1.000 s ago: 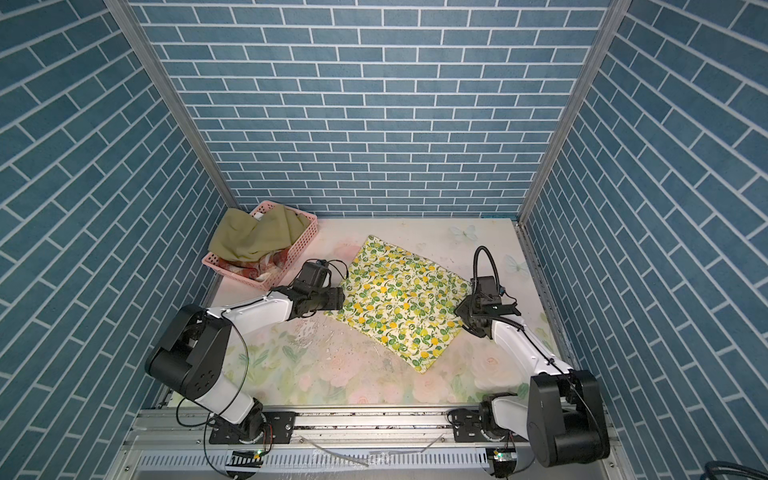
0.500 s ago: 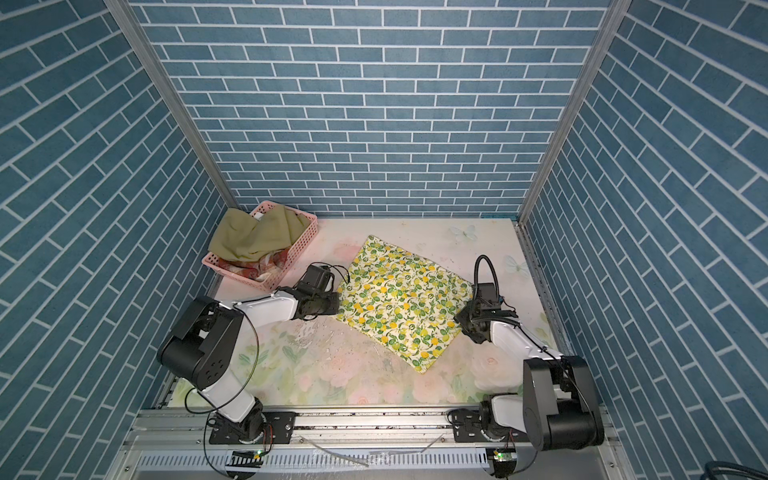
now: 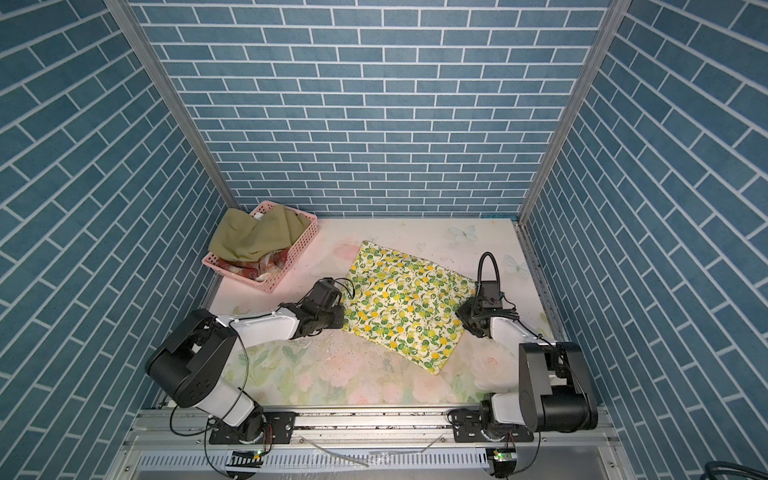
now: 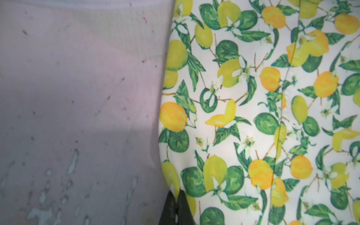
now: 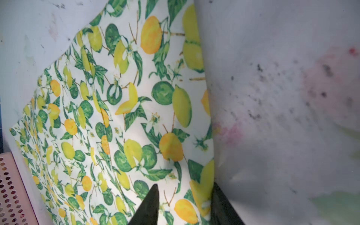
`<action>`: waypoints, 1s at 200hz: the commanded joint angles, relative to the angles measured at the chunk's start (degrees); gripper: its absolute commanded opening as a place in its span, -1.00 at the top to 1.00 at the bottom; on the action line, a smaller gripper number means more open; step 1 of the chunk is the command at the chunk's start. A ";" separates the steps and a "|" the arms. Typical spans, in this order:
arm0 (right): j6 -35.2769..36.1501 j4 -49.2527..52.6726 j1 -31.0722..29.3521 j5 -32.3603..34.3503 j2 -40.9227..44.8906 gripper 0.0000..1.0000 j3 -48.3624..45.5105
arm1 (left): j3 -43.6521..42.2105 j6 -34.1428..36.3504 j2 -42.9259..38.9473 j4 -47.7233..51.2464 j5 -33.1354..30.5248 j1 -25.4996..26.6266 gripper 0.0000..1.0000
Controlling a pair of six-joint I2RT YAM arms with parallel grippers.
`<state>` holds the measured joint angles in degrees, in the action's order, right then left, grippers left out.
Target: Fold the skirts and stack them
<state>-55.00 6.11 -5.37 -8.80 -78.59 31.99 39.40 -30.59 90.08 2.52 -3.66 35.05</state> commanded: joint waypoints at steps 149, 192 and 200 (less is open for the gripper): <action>11.49 3.38 8.09 -3.74 0.93 -0.07 -2.20 | -3.41 -3.69 -13.19 11.90 -11.81 7.34 -0.21; 11.41 -2.67 8.02 -7.71 -1.39 0.23 -3.06 | 0.38 -0.18 -5.94 9.11 -6.07 1.84 -0.26; 11.49 -3.18 7.92 -7.90 -1.48 0.34 -2.92 | 1.88 -0.08 -4.60 8.13 -4.77 1.33 -0.26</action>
<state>-44.05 4.43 2.59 -14.02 -78.35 30.76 38.89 -33.34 82.06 12.19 -12.64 37.87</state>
